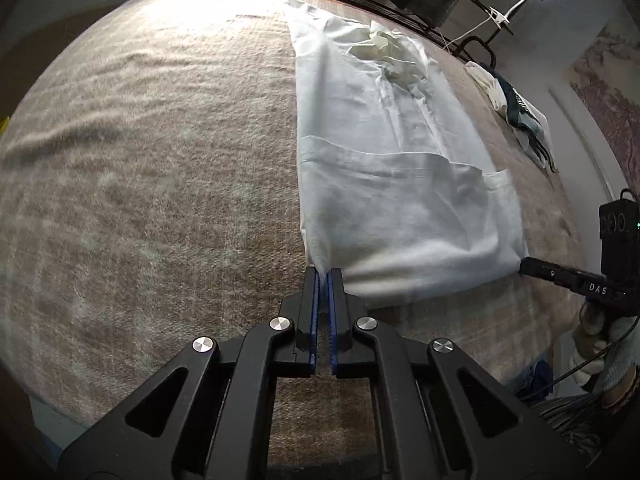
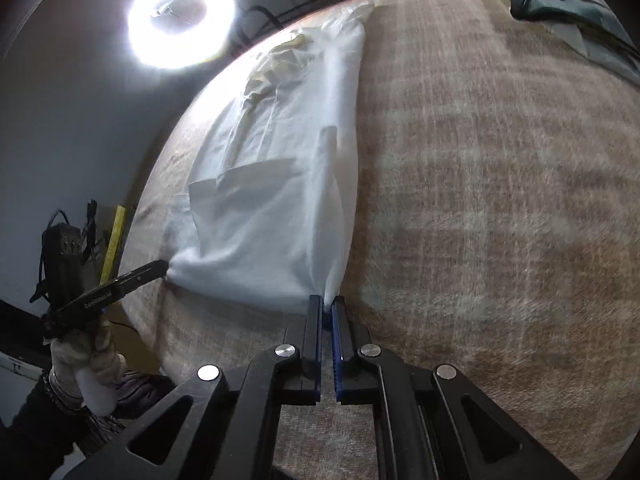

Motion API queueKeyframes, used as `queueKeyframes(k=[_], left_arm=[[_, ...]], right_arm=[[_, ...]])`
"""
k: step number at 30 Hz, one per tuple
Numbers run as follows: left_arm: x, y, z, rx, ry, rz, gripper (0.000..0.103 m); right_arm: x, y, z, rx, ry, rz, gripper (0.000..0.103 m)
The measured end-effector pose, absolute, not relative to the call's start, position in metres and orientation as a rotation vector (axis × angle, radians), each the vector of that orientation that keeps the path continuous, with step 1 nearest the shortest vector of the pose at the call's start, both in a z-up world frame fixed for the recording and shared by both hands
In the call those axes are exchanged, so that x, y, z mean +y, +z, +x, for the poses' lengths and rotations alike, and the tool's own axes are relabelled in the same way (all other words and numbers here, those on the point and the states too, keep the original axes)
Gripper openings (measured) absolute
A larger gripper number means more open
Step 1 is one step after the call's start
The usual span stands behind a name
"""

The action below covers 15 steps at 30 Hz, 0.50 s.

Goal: Fold small clothes

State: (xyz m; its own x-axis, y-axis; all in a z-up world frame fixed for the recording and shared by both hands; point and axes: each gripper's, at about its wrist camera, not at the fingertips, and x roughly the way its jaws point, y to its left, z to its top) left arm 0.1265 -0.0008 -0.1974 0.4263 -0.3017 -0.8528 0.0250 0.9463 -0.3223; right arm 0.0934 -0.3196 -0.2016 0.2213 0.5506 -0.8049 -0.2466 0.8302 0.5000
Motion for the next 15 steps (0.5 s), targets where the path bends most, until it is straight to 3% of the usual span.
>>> queueKeyframes(k=[2, 5, 8, 15], left_arm=[[0.001, -0.19, 0.124, 1.085, -0.178, -0.262, 0.002], [0.002, -0.175, 0.123, 1.014, -0.184, -0.259, 0.002], [-0.012, -0.167, 0.131, 0.978, -0.219, -0.215, 0.002], [-0.03, -0.186, 0.155, 1.021, -0.2, -0.153, 0.002]], right_arm=[[-0.318, -0.194, 0.092, 1.215, 0.544, 0.237, 0.01], [-0.321, -0.176, 0.09, 1.135, 0.524, 0.19, 0.011], [-0.314, -0.161, 0.091, 1.044, 0.588, 0.189, 0.019], [-0.275, -0.174, 0.118, 1.06, 0.611, 0.068, 0.02]])
